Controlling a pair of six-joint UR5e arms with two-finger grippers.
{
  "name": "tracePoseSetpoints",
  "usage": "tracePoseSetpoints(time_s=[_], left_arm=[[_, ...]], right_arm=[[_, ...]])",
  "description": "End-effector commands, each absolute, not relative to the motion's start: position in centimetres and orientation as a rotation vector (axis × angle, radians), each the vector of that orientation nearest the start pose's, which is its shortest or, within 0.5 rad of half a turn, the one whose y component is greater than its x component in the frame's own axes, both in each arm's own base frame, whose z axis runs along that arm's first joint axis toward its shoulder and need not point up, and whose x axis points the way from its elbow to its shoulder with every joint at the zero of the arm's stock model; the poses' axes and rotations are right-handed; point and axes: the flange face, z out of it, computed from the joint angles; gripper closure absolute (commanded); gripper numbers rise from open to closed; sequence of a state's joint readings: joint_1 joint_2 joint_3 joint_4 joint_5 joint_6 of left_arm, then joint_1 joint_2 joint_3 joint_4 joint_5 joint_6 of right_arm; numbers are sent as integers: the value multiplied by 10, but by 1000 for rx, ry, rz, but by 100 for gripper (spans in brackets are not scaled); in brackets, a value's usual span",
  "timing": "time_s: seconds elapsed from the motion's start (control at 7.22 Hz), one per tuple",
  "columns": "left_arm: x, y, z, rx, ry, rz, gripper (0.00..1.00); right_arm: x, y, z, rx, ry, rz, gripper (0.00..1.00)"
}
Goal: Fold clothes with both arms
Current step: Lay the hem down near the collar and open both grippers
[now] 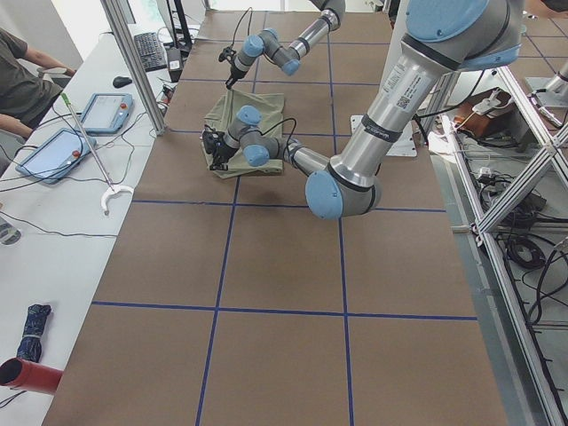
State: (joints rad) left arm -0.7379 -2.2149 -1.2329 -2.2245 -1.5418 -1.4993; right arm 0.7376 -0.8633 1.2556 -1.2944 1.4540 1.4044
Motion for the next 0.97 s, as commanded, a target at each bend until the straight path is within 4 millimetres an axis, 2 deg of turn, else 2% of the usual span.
tracePoseSetpoints(time_s=[0.0, 0.14, 0.28, 0.42, 0.55, 0.69, 0.83], left_arm=[[472, -617, 362, 427, 928, -625, 63], [468, -617, 358, 451, 960, -601, 59], [463, -618, 353, 459, 970, -599, 59], [461, -615, 343, 464, 990, -599, 59], [456, -607, 343, 440, 1012, -583, 59], [450, -600, 345, 433, 1022, -576, 59], [450, -599, 347, 433, 1020, -576, 59]], right_arm=[[-478, -629, 326, 403, -608, 586, 46], [-464, -610, 312, 368, -685, 562, 41], [-445, -574, 317, 337, -743, 537, 38], [-433, -529, 319, 309, -789, 510, 34], [-426, -485, 338, 253, -816, 559, 32], [-426, -451, 350, 204, -829, 606, 30], [-431, -430, 364, 168, -820, 655, 29]])
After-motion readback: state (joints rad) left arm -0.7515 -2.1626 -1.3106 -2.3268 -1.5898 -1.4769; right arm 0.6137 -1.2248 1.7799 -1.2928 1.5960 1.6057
